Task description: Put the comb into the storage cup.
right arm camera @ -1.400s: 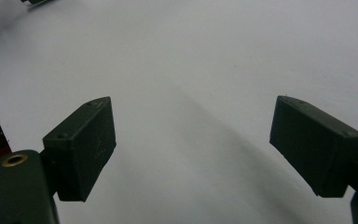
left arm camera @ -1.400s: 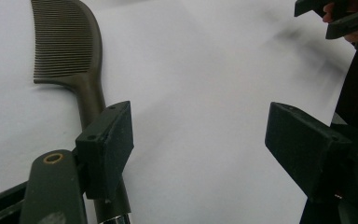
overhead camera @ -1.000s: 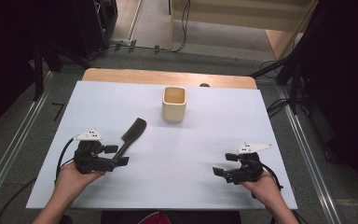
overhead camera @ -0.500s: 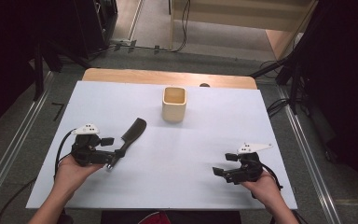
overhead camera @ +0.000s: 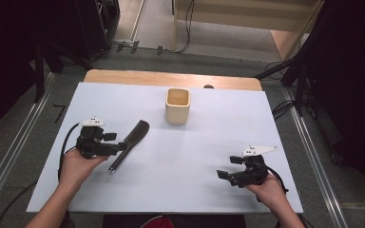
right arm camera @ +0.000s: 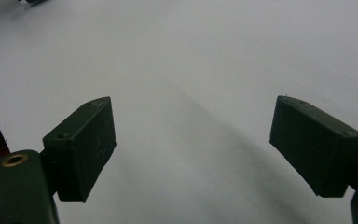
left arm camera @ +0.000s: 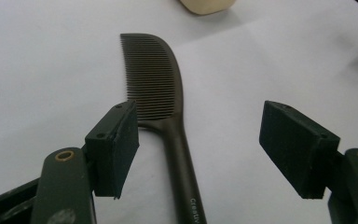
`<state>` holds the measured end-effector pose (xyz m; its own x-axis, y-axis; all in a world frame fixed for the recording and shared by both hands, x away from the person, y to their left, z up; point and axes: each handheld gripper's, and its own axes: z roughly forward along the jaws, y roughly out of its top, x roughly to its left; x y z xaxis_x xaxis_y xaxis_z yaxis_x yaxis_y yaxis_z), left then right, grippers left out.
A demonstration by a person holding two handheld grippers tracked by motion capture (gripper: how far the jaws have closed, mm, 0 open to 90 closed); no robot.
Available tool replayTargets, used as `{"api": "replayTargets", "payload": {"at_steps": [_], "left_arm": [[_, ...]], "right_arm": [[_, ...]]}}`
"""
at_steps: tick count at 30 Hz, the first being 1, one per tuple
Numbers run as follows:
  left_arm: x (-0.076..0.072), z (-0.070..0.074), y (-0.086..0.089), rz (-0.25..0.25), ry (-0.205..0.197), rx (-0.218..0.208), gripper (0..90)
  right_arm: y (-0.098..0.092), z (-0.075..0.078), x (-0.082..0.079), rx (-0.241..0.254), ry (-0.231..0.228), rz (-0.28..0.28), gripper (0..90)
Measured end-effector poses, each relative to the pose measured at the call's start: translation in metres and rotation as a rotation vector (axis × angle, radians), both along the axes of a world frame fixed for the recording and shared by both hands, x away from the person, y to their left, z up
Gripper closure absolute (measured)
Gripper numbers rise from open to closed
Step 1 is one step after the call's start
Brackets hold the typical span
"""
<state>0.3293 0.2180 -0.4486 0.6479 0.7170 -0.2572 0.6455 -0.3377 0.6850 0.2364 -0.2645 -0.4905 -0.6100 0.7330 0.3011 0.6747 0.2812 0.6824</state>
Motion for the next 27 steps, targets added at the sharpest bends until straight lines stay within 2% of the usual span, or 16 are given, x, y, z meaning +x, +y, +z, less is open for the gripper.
{"api": "replayTargets", "payload": {"at_steps": [13,15,17,19,27], "left_arm": [[-0.005,-0.010,-0.004,0.023,-0.005,0.005,30.2],[-0.007,-0.012,-0.006,0.026,-0.004,0.022,30.3],[-0.009,-0.013,-0.007,0.040,-0.023,0.042,30.8],[-0.011,-0.015,-0.008,0.053,-0.038,0.044,34.4],[-0.011,-0.027,-0.011,0.060,0.011,0.068,34.2]], "right_arm": [[0.000,0.000,0.000,0.000,-0.002,0.000,12.6],[0.001,0.001,0.002,-0.001,-0.001,0.004,12.7],[0.001,0.001,0.002,0.001,-0.004,0.006,12.6],[0.003,0.001,0.003,0.000,-0.002,0.011,12.6],[0.004,0.001,0.005,-0.001,-0.004,0.016,12.6]]}}
